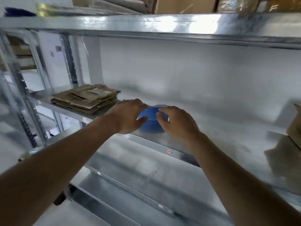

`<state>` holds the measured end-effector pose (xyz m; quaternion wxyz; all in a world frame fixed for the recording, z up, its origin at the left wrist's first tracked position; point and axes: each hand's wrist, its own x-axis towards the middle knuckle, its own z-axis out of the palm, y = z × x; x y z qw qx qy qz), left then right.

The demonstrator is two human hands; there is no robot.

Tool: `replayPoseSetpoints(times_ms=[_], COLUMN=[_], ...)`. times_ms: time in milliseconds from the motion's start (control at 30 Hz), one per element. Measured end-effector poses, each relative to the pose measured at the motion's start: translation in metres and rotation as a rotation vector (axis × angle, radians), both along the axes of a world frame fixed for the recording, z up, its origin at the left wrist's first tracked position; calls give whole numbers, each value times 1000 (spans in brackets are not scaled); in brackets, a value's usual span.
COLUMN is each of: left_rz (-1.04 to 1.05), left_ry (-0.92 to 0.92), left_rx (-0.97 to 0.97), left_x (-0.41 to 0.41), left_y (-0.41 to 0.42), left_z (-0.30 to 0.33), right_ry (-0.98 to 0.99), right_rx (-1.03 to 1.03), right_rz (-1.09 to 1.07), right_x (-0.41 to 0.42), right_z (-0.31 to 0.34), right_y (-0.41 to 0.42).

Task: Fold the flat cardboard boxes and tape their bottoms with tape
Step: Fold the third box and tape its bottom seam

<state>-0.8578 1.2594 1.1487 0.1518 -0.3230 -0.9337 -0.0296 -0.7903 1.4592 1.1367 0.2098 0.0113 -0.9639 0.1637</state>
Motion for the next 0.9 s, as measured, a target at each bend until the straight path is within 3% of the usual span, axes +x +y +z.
replayPoseSetpoints(times_ms=[433,667,900], left_rz=[221,232,99], left_ry=[-21,-14,-57], left_rx=[126,71,44], left_x=[-90,-163,-251], left_y=[-105,-185,-262], left_z=[20,6,-2], right_ry=[-20,-72,-110], right_rx=[13,5,-38], right_rz=[250,208,45], right_x=[-151,-211,-271], right_z=[21,9,-6], right_y=[-107,-179,-246])
